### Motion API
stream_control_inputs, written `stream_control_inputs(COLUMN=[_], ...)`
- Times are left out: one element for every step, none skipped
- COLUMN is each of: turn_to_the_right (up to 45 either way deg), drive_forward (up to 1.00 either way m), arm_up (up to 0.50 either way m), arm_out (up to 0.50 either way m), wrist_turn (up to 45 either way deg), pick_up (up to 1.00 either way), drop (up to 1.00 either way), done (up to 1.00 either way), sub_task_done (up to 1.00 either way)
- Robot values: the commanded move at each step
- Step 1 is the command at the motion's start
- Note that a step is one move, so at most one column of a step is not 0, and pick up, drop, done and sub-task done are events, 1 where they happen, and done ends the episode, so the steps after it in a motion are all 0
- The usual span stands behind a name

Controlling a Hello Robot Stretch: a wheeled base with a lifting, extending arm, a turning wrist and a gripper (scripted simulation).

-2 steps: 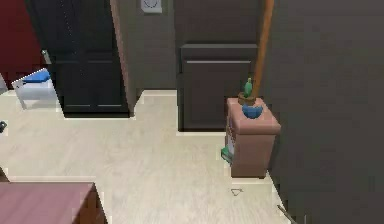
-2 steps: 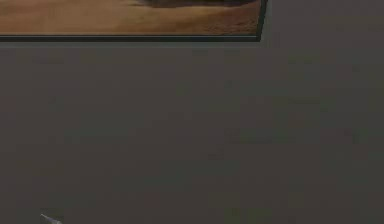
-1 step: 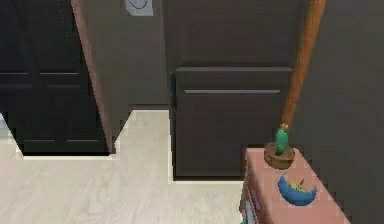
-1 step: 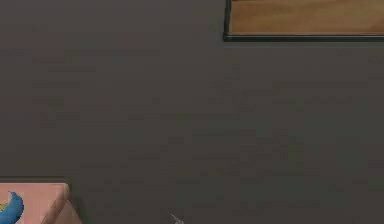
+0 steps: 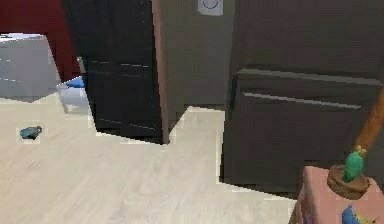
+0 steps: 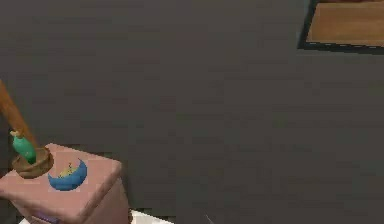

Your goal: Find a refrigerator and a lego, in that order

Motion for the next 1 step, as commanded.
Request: stream_control_inputs(turn_to_the_right=[0.0], drive_forward=[1.00], arm_up=[0.00], arm_out=[0.00], wrist_turn=[0.0], pick_up=[0.00], drop=[0.00], done=[0.00], sub_task_done=[0.00])
